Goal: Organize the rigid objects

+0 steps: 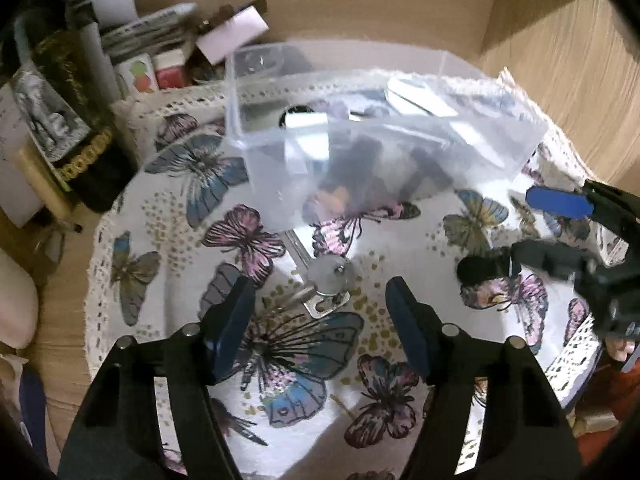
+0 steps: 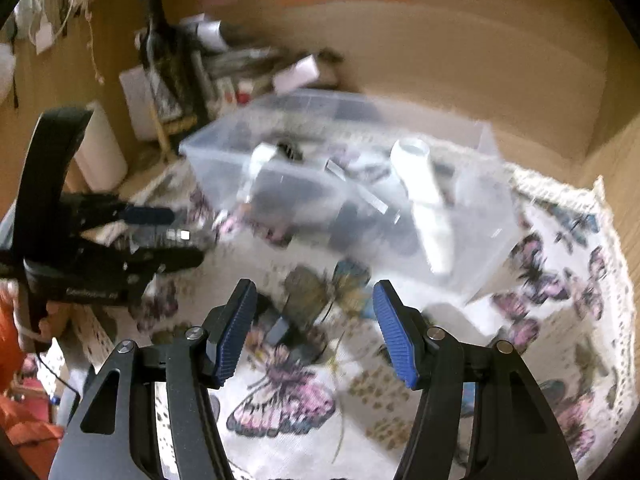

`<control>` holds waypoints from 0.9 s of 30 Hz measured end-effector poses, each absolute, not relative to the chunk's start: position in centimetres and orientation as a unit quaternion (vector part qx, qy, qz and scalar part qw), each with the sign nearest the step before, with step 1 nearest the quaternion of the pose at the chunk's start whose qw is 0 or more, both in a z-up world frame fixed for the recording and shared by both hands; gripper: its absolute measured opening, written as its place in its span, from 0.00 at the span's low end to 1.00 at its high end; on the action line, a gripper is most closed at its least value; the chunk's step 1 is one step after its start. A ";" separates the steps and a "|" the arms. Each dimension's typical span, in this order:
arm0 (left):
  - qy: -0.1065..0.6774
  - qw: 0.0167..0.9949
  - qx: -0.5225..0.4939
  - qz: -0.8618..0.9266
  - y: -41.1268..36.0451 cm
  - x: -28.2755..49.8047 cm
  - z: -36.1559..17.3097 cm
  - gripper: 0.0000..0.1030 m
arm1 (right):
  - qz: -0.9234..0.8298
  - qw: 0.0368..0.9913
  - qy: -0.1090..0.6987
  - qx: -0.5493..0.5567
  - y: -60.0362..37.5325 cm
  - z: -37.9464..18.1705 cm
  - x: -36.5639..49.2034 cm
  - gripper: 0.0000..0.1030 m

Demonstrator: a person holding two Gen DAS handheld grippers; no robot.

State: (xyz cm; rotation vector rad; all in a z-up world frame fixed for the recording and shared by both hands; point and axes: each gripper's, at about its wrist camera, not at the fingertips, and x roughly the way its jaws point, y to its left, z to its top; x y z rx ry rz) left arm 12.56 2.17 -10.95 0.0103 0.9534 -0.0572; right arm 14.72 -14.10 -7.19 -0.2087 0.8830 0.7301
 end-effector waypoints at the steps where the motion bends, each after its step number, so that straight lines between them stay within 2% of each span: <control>1: 0.462 0.886 0.008 -0.030 2.0 12.7 -11.2 0.65 | 0.347 0.832 0.421 -0.101 -13.9 -7.6 14.7 0.55; 5: 0.459 0.888 0.011 -0.033 1.6 13.1 -11.6 0.59 | 0.356 0.817 0.440 -0.106 -13.2 -8.7 14.9 0.55; 6: 0.458 0.888 0.011 -0.034 1.6 13.2 -11.6 0.55 | 0.357 0.816 0.442 -0.106 -13.2 -8.9 14.8 0.55; 8: 0.455 0.890 0.011 -0.034 1.6 13.3 -11.5 0.47 | 0.360 0.811 0.449 -0.108 -13.0 -9.4 14.9 0.45; 9: 0.453 0.891 0.011 -0.034 1.6 13.4 -11.5 0.40 | 0.360 0.811 0.449 -0.110 -12.8 -9.4 14.9 0.36; 10: 0.452 0.891 0.012 -0.034 1.8 13.4 -11.5 0.33 | 0.360 0.812 0.446 -0.110 -12.8 -9.4 14.8 0.32; 12: 0.450 0.892 0.014 -0.036 1.8 13.4 -11.4 0.26 | 0.367 0.810 0.444 -0.105 -12.9 -9.2 14.7 0.26; 19: 0.441 0.896 0.016 -0.047 1.3 11.9 -11.1 0.24 | 0.361 0.825 0.425 -0.094 -13.8 -8.3 13.7 0.15; 27: 0.408 0.911 0.013 -0.050 0.6 9.2 -9.4 0.23 | 0.354 0.838 0.406 -0.082 -15.0 -7.1 13.1 0.14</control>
